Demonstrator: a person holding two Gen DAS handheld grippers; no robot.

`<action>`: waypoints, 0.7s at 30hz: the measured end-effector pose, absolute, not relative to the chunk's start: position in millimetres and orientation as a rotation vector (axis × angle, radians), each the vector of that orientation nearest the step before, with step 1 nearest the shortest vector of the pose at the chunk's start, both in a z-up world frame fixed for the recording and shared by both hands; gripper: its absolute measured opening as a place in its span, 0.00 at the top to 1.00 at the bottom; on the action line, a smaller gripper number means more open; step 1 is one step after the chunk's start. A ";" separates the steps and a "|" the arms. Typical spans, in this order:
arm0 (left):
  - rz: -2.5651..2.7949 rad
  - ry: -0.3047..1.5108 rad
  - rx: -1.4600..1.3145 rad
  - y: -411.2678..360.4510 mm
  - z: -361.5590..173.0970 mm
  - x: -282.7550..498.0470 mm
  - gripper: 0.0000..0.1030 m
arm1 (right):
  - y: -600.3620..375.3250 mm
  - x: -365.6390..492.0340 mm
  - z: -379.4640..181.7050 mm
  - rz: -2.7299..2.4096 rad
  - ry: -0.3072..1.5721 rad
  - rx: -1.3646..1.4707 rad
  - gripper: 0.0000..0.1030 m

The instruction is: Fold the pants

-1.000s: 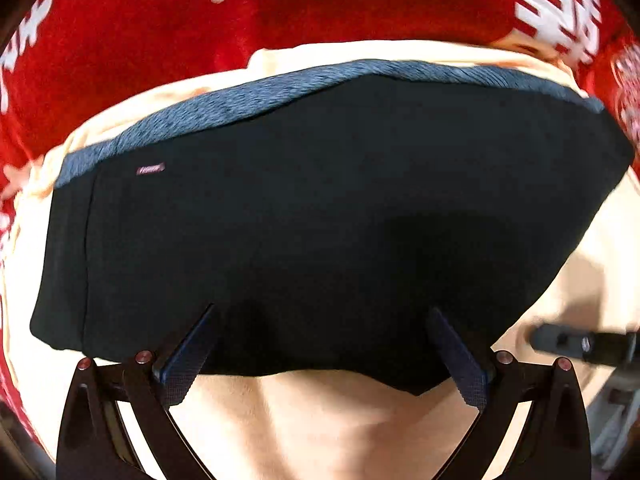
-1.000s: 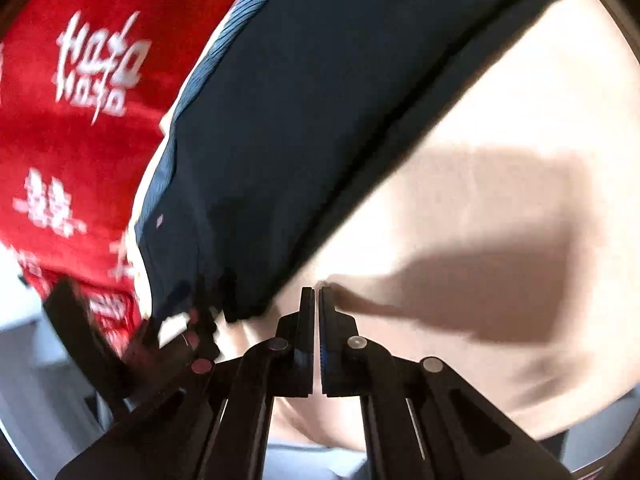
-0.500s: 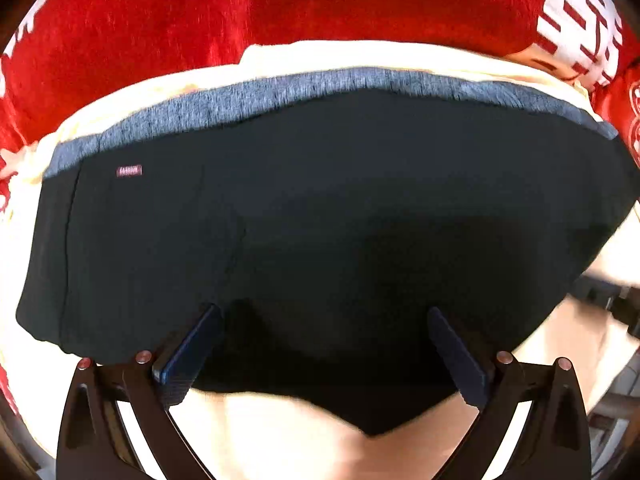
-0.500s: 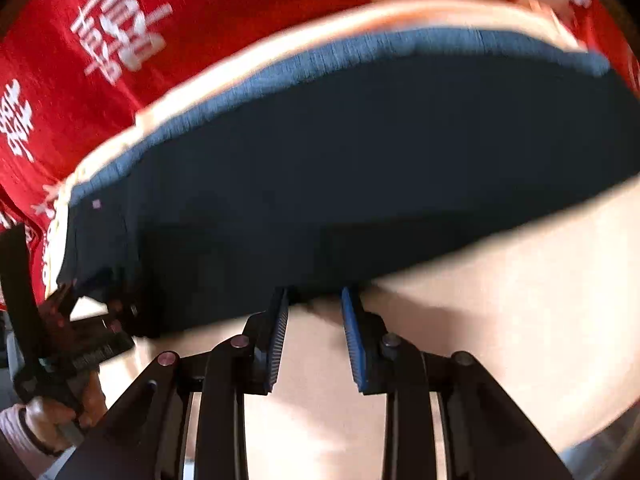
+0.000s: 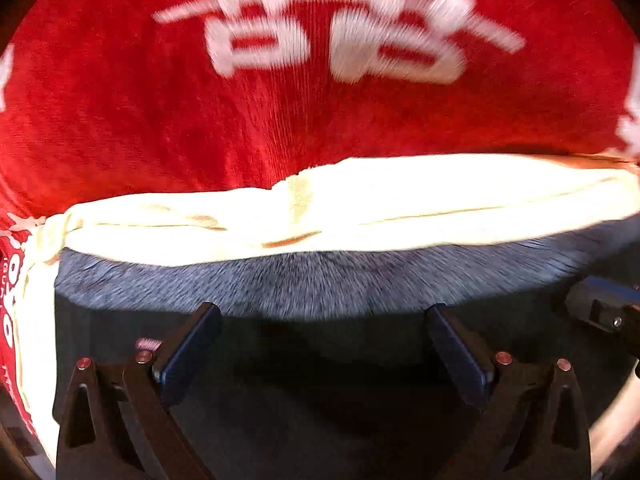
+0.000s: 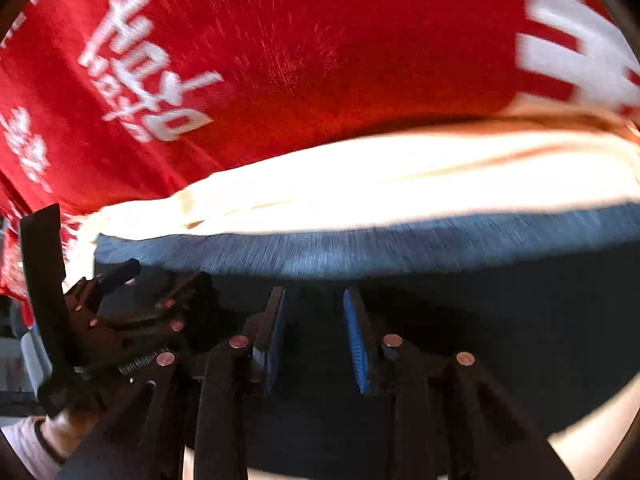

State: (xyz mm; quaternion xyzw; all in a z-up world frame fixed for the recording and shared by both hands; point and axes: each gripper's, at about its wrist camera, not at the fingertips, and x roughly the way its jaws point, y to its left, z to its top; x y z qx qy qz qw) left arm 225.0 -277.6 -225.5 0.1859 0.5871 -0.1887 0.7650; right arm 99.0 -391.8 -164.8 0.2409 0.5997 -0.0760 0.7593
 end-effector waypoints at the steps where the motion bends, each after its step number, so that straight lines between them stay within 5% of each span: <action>1: -0.416 1.271 0.373 -275.3 -230.2 230.9 0.00 | -394.4 108.9 -173.4 -0.168 1.326 0.504 0.69; 9: -0.260 1.282 0.397 -206.6 -219.9 273.8 0.00 | -480.5 72.6 -172.6 -0.375 1.262 0.614 0.75; 17: -0.141 1.326 0.468 -116.7 -208.8 243.6 0.00 | -426.2 17.1 -139.0 -0.346 1.339 0.468 0.50; 21: -0.142 1.302 0.399 -107.3 -213.5 230.9 0.00 | -382.7 -23.4 -152.3 -0.363 1.338 0.267 0.48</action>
